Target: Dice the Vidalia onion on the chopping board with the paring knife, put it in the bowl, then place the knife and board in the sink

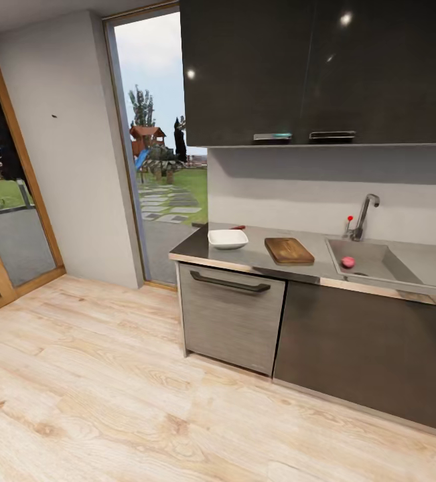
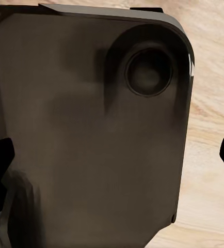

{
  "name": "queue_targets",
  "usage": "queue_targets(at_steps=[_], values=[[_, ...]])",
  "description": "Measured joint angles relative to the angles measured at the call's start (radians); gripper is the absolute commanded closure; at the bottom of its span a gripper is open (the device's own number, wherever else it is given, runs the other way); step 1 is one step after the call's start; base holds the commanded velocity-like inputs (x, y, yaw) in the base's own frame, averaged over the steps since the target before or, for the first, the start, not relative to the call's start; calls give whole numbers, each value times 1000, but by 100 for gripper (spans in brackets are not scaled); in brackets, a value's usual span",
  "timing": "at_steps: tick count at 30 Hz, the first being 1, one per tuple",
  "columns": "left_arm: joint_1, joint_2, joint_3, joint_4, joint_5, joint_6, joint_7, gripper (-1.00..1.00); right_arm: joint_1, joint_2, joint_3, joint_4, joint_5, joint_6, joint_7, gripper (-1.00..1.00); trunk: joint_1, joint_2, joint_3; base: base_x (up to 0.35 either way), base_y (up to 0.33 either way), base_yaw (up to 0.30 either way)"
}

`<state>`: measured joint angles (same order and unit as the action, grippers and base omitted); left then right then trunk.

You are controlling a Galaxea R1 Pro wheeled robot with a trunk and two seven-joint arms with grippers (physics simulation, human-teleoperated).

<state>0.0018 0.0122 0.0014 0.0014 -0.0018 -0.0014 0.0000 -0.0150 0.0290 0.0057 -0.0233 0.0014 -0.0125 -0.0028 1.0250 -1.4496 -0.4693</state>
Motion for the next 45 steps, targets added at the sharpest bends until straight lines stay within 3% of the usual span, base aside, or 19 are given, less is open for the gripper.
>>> queue_targets(at_steps=[21, 32, 45], values=[[0, 0, 0, 0, 0, 0, 0, -100, 0, -2, -4, -4, -3, -6, -3, -100, 0, 0, 0, 0, 0, 0], [0, 0, 0, 0, 0, 0, 0, -100, 0, -2, -4, -19, -3, -179, -3, -100, 0, 0, 0, 0, 0, 0], [0, 0, 0, 0, 0, 0, 0, -100, 0, -1, -4, -19, -3, -193, -3, -100, 0, 0, 0, 0, 0, 0]])
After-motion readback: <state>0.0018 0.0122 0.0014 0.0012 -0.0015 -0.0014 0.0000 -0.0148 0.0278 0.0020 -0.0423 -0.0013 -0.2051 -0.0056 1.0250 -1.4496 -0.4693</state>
